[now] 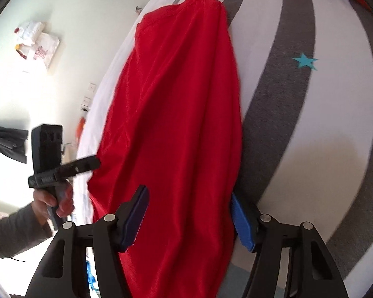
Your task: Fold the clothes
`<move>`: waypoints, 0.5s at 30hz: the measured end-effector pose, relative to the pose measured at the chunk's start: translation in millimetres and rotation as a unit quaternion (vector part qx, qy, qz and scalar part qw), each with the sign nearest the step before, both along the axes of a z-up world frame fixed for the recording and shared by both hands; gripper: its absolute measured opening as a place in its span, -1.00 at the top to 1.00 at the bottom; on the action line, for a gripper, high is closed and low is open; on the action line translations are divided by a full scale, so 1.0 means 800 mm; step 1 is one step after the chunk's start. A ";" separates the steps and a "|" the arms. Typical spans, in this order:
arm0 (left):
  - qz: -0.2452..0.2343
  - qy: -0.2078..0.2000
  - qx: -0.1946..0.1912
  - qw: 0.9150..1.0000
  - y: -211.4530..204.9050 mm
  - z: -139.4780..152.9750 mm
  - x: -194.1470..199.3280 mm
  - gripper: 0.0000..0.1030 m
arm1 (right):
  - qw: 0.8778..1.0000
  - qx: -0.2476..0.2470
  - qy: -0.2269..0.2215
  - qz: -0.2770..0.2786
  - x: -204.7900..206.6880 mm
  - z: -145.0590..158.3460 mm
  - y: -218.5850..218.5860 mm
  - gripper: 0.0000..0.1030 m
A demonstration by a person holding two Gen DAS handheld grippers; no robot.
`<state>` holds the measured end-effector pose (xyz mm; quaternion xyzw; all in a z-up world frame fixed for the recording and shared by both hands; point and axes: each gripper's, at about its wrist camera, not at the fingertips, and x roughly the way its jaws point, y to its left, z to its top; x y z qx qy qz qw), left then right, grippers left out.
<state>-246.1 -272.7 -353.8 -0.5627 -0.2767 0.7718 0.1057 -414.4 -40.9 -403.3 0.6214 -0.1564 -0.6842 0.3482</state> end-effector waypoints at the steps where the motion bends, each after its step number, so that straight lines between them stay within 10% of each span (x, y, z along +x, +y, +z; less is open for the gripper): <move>1: 0.000 0.000 0.002 1.000 0.003 -0.001 -0.009 -0.40 | 1.000 -0.003 0.001 0.003 -0.003 -0.001 -0.004 -0.16; 8: -0.024 0.005 0.014 1.000 0.028 -0.015 -0.057 -0.04 | 0.999 -0.039 -0.008 0.016 -0.018 -0.003 0.000 -0.06; 15: -0.041 0.004 0.019 0.999 0.037 -0.021 -0.078 0.53 | 0.999 -0.040 -0.021 0.020 -0.031 -0.014 0.013 0.73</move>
